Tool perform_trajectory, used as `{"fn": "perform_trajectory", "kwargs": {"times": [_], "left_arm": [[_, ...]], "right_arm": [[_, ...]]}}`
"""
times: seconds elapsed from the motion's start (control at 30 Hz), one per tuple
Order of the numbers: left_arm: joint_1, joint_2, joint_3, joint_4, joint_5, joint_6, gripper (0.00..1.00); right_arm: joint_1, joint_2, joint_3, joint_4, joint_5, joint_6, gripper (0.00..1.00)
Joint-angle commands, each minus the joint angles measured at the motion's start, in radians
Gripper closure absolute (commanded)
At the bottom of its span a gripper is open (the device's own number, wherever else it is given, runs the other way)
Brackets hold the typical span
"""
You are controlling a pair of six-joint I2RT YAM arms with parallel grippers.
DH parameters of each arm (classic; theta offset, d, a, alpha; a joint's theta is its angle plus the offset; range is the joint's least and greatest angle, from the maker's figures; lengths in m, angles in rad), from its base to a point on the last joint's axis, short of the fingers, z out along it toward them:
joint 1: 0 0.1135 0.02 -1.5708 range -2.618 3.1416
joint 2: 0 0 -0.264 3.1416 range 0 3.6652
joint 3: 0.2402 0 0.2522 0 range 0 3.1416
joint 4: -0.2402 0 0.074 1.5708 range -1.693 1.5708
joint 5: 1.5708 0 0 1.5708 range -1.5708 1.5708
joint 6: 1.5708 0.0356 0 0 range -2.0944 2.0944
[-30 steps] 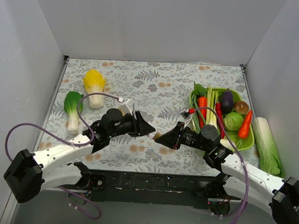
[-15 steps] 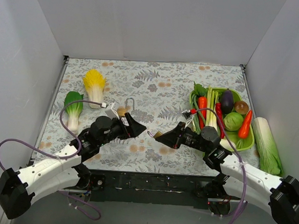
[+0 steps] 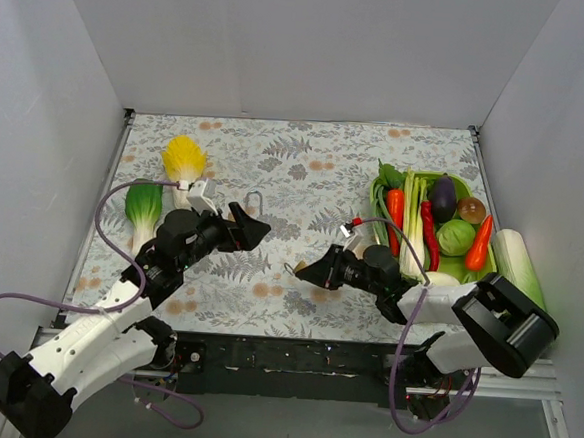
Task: Unlock with the key
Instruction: Place the lock at the center of the board.
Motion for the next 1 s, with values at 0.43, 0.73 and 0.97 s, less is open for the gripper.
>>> {"fn": "perform_trajectory", "kwargs": {"times": [0.43,0.73,0.97], "left_arm": [[0.178,0.125,0.127,-0.018,0.237,0.23,0.02],[0.223,0.136,0.11,0.005,0.269,0.233,0.02],[0.232,0.128,0.108,0.003,0.252,0.23,0.02]], "right_arm": [[-0.01,0.317,0.116,0.09,0.171,-0.043,0.99],[-0.012,0.364,0.187,0.016,0.396,-0.031,0.99],[-0.012,0.434,0.288,-0.022,0.585,0.014,0.99]]}}
